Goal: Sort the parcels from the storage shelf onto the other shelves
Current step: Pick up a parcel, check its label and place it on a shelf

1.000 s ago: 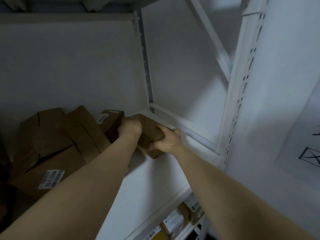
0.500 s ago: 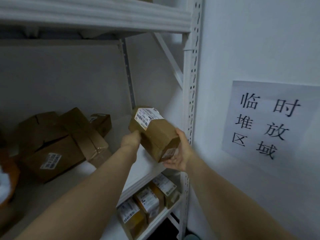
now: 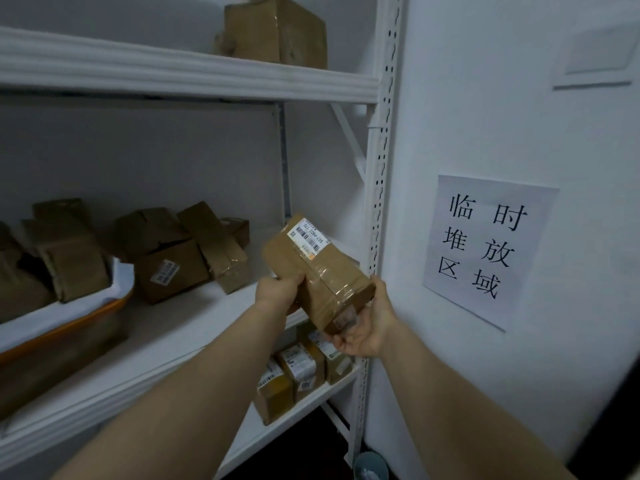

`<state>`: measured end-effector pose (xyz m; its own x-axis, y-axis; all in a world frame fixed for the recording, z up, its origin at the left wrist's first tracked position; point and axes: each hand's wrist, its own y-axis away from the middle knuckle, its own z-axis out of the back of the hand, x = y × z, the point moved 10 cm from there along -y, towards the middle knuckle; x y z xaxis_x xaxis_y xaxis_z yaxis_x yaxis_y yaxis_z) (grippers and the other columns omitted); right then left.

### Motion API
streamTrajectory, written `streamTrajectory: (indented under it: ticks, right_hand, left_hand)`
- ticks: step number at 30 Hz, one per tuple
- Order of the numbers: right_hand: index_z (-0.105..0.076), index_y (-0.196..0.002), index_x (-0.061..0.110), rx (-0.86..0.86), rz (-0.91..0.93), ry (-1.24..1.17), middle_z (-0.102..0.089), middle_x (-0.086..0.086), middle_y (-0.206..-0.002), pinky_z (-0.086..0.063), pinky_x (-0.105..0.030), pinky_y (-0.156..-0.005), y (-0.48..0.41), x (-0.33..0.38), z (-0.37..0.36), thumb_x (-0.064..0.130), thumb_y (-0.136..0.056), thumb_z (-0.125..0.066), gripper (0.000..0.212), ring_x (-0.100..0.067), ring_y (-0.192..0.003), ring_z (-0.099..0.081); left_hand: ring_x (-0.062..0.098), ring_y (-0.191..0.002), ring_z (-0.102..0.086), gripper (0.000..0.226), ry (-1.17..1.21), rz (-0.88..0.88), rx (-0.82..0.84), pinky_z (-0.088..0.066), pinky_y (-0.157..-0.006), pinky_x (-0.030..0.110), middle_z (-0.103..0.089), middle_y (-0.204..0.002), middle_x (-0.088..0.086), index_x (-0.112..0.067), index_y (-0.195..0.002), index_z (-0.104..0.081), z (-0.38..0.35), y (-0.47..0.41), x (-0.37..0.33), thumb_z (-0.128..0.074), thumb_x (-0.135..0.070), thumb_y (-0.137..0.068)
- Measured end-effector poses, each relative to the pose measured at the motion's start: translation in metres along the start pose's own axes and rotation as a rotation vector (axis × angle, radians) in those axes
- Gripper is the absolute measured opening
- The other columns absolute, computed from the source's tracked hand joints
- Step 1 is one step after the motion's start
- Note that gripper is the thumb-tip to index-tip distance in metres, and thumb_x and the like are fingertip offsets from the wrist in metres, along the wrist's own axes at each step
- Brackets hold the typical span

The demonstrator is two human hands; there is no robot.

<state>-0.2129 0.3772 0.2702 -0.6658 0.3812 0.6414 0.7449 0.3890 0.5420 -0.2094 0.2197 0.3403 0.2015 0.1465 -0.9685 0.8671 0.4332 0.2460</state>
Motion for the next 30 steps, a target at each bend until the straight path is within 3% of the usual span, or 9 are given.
streamTrajectory:
  ticks: [3,7,10,13,16,20,24,27,30]
  right_hand:
    - [-0.063,-0.119,0.018,0.024,-0.017,0.017,-0.064,-0.024,-0.117,-0.042,-0.027,-0.062,0.014,-0.007,-0.003,0.087,-0.071,-0.033,0.089,-0.04,-0.102,-0.06]
    - [-0.064,-0.117,0.019,0.038,0.0,0.008,-0.064,-0.025,-0.115,-0.045,-0.028,-0.059,0.028,-0.007,-0.001,0.085,-0.073,-0.033,0.085,-0.041,-0.102,-0.06]
    - [-0.062,-0.116,0.02,0.073,0.012,-0.007,-0.063,-0.026,-0.116,-0.046,-0.028,-0.059,0.036,-0.008,-0.008,0.085,-0.075,-0.032,0.082,-0.043,-0.097,-0.061]
    - [-0.059,-0.121,0.016,0.126,0.015,0.018,-0.063,-0.027,-0.118,-0.053,-0.029,-0.058,0.037,-0.011,-0.022,0.088,-0.075,-0.025,0.092,-0.043,-0.092,-0.065]
    - [-0.048,-0.135,0.009,0.138,0.002,0.136,-0.062,-0.032,-0.117,-0.058,-0.044,-0.081,0.035,-0.012,-0.031,0.086,-0.078,-0.026,0.099,-0.044,-0.099,-0.066]
    - [-0.045,-0.135,0.012,-0.018,0.132,0.32,-0.059,-0.023,-0.126,-0.04,-0.052,-0.106,0.034,0.005,-0.035,0.076,-0.079,-0.048,0.085,-0.038,-0.116,-0.057]
    - [-0.05,-0.12,0.023,0.025,0.291,0.338,-0.059,-0.017,-0.12,-0.045,-0.052,-0.101,0.048,0.017,-0.064,0.056,-0.066,-0.075,0.069,-0.034,-0.113,-0.058]
    - [-0.055,-0.113,0.017,0.005,0.279,0.402,-0.064,-0.017,-0.109,-0.053,-0.046,-0.092,0.056,0.014,-0.083,0.038,-0.073,-0.078,0.051,-0.034,-0.105,-0.062]
    - [-0.058,-0.11,0.015,-0.062,0.252,0.36,-0.064,-0.018,-0.104,-0.055,-0.045,-0.083,0.064,0.015,-0.093,0.041,-0.078,-0.075,0.045,-0.034,-0.1,-0.063]
  left_hand:
    - [0.031,-0.099,-0.063,0.025,0.005,-0.01,-0.003,-0.054,-0.083,0.037,-0.061,-0.103,0.016,-0.003,-0.097,-0.051,0.005,0.016,-0.006,-0.069,-0.017,-0.087]
    - [0.031,-0.102,-0.064,0.041,0.044,0.007,0.025,-0.054,-0.084,0.037,-0.063,-0.105,0.015,0.001,-0.113,-0.054,0.005,0.029,-0.006,-0.073,-0.019,-0.082]
    - [0.028,-0.106,-0.059,0.064,0.068,0.067,0.133,-0.048,-0.094,0.042,-0.061,-0.112,0.011,-0.005,-0.119,-0.048,-0.003,0.037,-0.002,-0.081,-0.033,-0.072]
    - [0.03,-0.104,-0.059,0.079,0.106,0.141,0.29,-0.048,-0.09,0.047,-0.061,-0.114,0.011,-0.011,-0.125,-0.049,-0.017,0.045,0.001,-0.082,-0.047,-0.064]
    - [0.031,-0.098,-0.061,0.075,0.176,0.143,0.25,-0.051,-0.077,0.044,-0.064,-0.11,0.012,-0.013,-0.123,-0.051,-0.007,0.044,-0.004,-0.081,-0.048,-0.064]
    - [0.033,-0.093,-0.063,0.085,0.17,0.138,0.161,-0.053,-0.064,0.043,-0.063,-0.111,0.014,-0.015,-0.13,-0.043,0.027,0.037,-0.012,-0.084,-0.044,-0.062]
    - [0.036,-0.09,-0.06,0.067,0.12,0.217,0.161,-0.049,-0.071,0.048,-0.061,-0.109,0.018,-0.012,-0.126,-0.045,0.047,0.041,-0.01,-0.072,-0.049,-0.077]
    - [0.035,-0.088,-0.06,0.063,0.094,0.279,0.199,-0.049,-0.078,0.047,-0.062,-0.104,0.019,-0.008,-0.122,-0.049,0.054,0.046,-0.006,-0.06,-0.056,-0.084]
    - [0.031,-0.084,-0.061,0.052,0.065,0.181,0.256,-0.051,-0.071,0.041,-0.064,-0.095,0.017,-0.007,-0.114,-0.058,0.058,0.047,-0.019,-0.051,-0.052,-0.091]
